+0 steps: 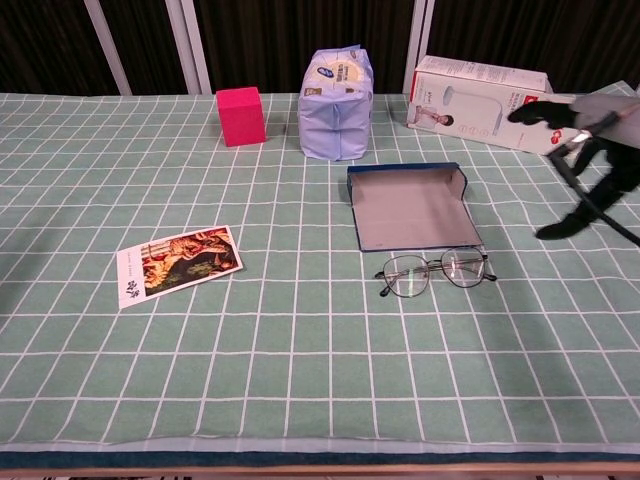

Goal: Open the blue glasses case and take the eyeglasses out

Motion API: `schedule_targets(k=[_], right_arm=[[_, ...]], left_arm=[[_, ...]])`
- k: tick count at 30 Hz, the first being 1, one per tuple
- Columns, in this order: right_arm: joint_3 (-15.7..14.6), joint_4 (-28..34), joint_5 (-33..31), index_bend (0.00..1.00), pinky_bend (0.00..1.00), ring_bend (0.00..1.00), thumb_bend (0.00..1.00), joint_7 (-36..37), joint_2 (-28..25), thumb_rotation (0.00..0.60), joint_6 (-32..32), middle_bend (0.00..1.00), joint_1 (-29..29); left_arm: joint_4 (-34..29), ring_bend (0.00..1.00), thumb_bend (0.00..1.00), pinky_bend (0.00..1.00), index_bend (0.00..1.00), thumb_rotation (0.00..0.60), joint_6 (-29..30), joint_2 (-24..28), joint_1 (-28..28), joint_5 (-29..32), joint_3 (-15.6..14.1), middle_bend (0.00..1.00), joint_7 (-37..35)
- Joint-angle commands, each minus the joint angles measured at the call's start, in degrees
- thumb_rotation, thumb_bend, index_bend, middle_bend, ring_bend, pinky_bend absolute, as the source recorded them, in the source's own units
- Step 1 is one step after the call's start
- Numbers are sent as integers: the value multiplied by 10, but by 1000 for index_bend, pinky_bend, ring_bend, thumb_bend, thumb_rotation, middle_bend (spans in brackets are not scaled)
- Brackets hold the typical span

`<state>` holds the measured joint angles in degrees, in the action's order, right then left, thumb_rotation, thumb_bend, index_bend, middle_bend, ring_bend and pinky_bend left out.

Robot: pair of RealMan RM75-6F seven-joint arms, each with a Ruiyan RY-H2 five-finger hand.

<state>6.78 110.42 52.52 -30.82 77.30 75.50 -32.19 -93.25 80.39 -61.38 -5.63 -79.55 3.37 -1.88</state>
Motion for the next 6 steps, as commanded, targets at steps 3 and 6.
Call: schedule_targets(k=[3, 6], right_arm=[[-137, -10, 213, 0, 241, 0, 31, 124, -103, 600, 114, 0, 149], [-143, -58, 238, 0, 240, 0, 26, 151, -98, 600, 133, 0, 175]], left_arm=[[9, 0, 0, 0, 0, 600, 7, -5, 2, 4, 1, 0, 23], [10, 0, 0, 0, 0, 600, 9, -9, 1, 1, 0, 0, 29]])
